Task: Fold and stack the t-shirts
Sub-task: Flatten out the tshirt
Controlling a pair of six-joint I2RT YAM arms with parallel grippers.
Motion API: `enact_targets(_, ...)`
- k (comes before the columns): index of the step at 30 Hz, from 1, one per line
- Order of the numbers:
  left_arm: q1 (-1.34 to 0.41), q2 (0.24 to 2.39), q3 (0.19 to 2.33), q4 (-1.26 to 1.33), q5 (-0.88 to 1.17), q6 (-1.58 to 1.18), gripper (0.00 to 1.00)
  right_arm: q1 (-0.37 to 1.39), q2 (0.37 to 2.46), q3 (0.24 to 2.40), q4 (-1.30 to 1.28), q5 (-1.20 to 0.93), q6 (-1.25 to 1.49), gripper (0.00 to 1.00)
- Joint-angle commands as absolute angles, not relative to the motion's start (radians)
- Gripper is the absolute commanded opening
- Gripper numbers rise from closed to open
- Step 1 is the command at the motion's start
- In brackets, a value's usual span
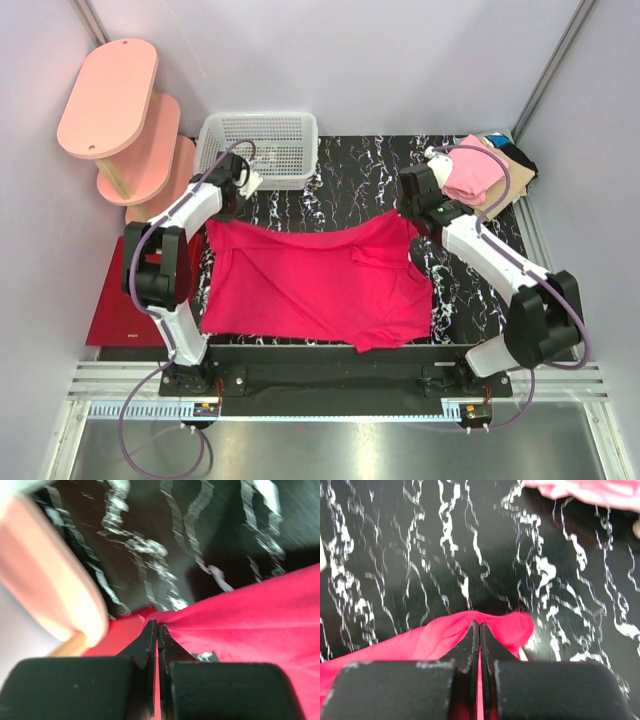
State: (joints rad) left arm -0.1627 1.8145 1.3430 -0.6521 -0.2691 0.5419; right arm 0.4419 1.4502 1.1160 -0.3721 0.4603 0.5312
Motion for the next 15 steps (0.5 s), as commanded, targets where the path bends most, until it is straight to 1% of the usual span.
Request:
enact_targets(1,-0.124,1.844,1.424,-0.496,-0.382,0.569,0.00,0.403,1.531,1.201,-0.238,0.506,0.494,0.00)
enact_targets(4,-0.109,1.864,1.436,-0.463,-0.423,0.574,0.01,0.371,1.607,1.255,-0.195,0.483,0.463,0.00)
enact_targets(5,-0.107,1.870,1.442,-0.462,-0.437,0.575,0.06,0.361,1.630,1.276,-0.193,0.471,0.466,0.00)
enact_targets(7,-0.107,1.876,1.445,-0.463,-0.469,0.578,0.10,0.342,1.698,1.325,-0.193,0.428,0.469,0.00)
enact_targets(8,-0.109,1.870,1.437,-0.465,-0.472,0.580,0.20,0.339,1.718,1.339,-0.193,0.414,0.471,0.00)
enact_targets(9,-0.112,1.861,1.416,-0.460,-0.480,0.578,0.33,0.337,1.755,1.360,-0.192,0.404,0.469,0.00)
enact_targets(10,-0.118,1.839,1.405,-0.462,-0.492,0.577,0.44,0.337,1.775,1.370,-0.193,0.391,0.471,0.00)
enact_targets(11,-0.123,1.829,1.391,-0.460,-0.495,0.574,0.60,0.337,1.804,1.374,-0.193,0.387,0.472,0.00)
enact_targets(13,-0.132,1.778,1.344,-0.457,-0.488,0.568,0.75,0.336,1.828,1.385,-0.195,0.374,0.469,0.00)
enact_targets(14,-0.133,1.761,1.333,-0.456,-0.483,0.555,0.90,0.334,1.848,1.390,-0.193,0.374,0.471,0.03)
enact_targets(15,-0.133,1.728,1.318,-0.456,-0.479,0.549,0.94,0.333,1.856,1.391,-0.193,0.374,0.469,0.08)
